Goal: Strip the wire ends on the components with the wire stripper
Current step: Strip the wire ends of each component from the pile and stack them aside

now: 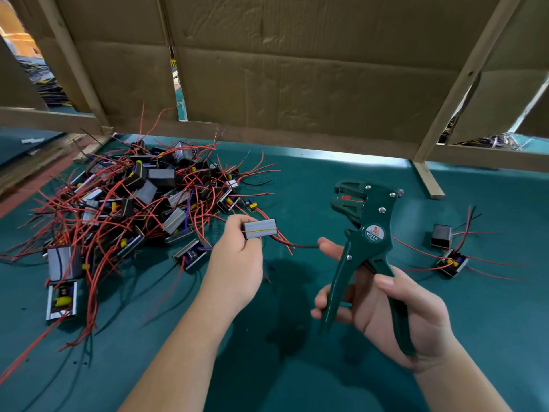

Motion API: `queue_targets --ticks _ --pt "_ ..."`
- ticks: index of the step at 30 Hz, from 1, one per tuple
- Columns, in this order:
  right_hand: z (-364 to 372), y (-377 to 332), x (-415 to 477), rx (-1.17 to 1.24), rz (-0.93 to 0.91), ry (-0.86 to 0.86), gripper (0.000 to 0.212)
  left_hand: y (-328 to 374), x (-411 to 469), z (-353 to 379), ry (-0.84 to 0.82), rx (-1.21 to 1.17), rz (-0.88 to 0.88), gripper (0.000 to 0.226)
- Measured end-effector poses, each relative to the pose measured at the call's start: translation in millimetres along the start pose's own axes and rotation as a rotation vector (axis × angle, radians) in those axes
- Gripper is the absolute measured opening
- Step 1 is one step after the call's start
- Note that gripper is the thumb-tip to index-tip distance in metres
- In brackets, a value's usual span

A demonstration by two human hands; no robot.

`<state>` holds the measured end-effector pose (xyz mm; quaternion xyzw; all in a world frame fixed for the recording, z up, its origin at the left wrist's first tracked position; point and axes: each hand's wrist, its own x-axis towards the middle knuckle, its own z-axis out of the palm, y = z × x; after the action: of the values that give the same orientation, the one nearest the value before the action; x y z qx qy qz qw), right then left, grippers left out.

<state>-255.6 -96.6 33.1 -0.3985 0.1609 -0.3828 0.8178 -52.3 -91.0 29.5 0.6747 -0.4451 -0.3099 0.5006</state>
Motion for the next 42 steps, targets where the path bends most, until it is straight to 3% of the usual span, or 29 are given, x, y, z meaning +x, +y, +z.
queue_targets --ticks 6,7,10,12,15,17,21,24,29,33,35,38,42 --pt "0 -4 2 0.008 -0.042 0.094 0.094 3 -3 -1 -0.012 0.012 -0.019 0.035" --pt "0 -4 2 0.002 -0.049 0.088 0.091 4 -4 -3 0.039 0.070 0.066 0.042" --pt "2 -5 2 -0.025 -0.030 0.057 0.077 7 -6 -8 0.185 0.326 0.556 0.071" --pt "4 -3 2 -0.034 0.005 0.036 0.073 8 -10 -4 0.037 0.379 0.688 0.068" --pt "6 1 3 -0.036 0.048 -0.016 0.075 1 -16 13 -0.345 0.422 0.541 0.064" --pt "6 2 3 -0.036 0.069 -0.033 0.076 -6 -13 18 -0.411 0.439 0.484 0.053" --pt "6 0 1 -0.060 0.047 -0.017 0.075 -6 -4 8 -0.332 0.342 0.525 0.025" --pt "2 -9 0 -0.022 0.013 -0.016 0.075 -9 -6 7 -0.301 0.299 0.494 0.034" --pt "-11 -30 -9 0.297 -0.041 -0.095 0.071 -8 -4 1 -0.180 0.019 0.397 0.030" --pt "-18 -20 -7 -0.026 -0.009 0.340 0.082 -6 -2 -3 -0.181 -0.049 0.357 0.011" --pt "-16 -16 -4 -0.015 0.051 0.376 0.073 -5 -2 -4 -0.197 -0.033 0.388 0.009" --pt "-10 -12 -6 -0.014 0.167 0.221 0.079 -3 -2 -5 -0.187 -0.046 0.422 0.011" --pt "4 -1 -7 -0.011 0.194 -0.024 0.068 -1 -3 -7 -0.181 -0.095 0.432 0.009"
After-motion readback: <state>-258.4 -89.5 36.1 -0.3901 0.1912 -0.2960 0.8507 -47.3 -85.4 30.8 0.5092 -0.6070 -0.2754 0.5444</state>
